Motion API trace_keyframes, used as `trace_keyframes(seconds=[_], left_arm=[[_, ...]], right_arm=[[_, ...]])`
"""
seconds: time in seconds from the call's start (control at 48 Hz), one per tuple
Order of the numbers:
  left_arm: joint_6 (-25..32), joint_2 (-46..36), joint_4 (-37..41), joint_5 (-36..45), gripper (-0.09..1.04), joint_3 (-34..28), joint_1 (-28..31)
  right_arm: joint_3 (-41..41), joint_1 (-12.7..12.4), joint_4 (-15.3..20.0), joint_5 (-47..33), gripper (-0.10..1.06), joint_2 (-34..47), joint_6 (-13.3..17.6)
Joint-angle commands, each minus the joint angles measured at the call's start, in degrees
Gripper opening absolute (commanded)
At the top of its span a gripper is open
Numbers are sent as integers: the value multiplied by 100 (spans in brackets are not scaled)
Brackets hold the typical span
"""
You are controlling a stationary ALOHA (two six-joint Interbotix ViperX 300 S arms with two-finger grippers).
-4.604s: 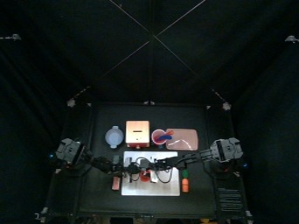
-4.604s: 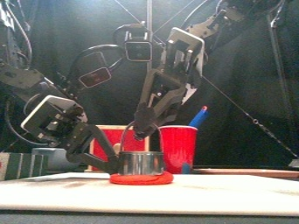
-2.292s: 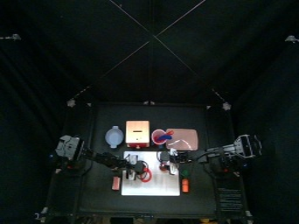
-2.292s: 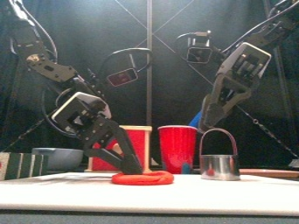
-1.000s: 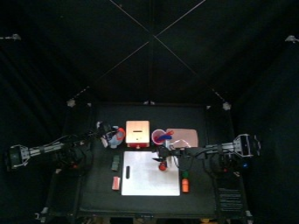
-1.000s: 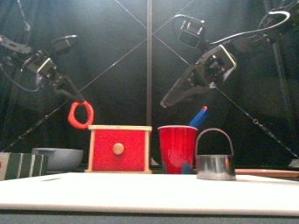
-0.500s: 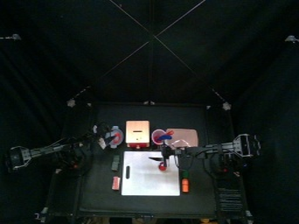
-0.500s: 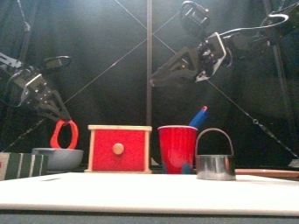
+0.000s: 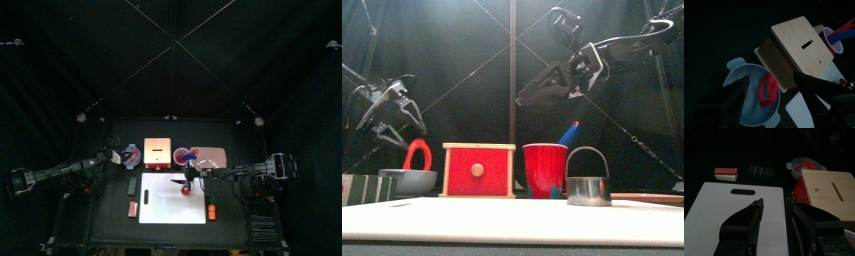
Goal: Get the cutter from the drawer then cut the dough then place the extra dough in the bowl
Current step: Place the extra dough in the bowl
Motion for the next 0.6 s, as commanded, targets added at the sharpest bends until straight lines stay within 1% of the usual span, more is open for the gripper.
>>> trace_keyframes(seconds=[0.021, 0.042, 0.083, 0.167, 0.208, 0.271, 0.354, 0.417, 0.479, 0.604], left_arm=[[70, -9, 272, -44, 101, -176, -35], [70, -26, 422, -53, 101, -202, -88], [62, -26, 729, -53, 101, -264, -220], [62, -53, 1608, -141, 100, -396, -905], [44, -79, 2074, -352, 99, -431, -1327], [26, -123, 2672, -870, 97, -431, -1969], [0, -123, 3375, -2021, 96, -272, -2672], [0, -123, 3604, -2707, 96, -114, -2971], [-9, -132, 3639, -3182, 96, 44, -3103], [-18, -123, 3577, -3278, 96, 149, -3111]], right_arm=[[-79, -9, -26, -53, 79, -62, -44], [-79, 0, -53, -62, 79, -62, -105], [-79, -18, -149, -79, 79, -79, -123], [-79, -44, -352, -220, 79, -167, -18], [-70, -44, -352, -316, 79, -211, 0], [-44, -44, -290, -519, 79, -272, 9], [-9, -35, -132, -729, 79, -272, 9], [-18, 0, -26, -791, 79, -264, 0], [-18, 0, -26, -791, 79, -237, 0], [44, 0, 0, -791, 79, -220, 0]])
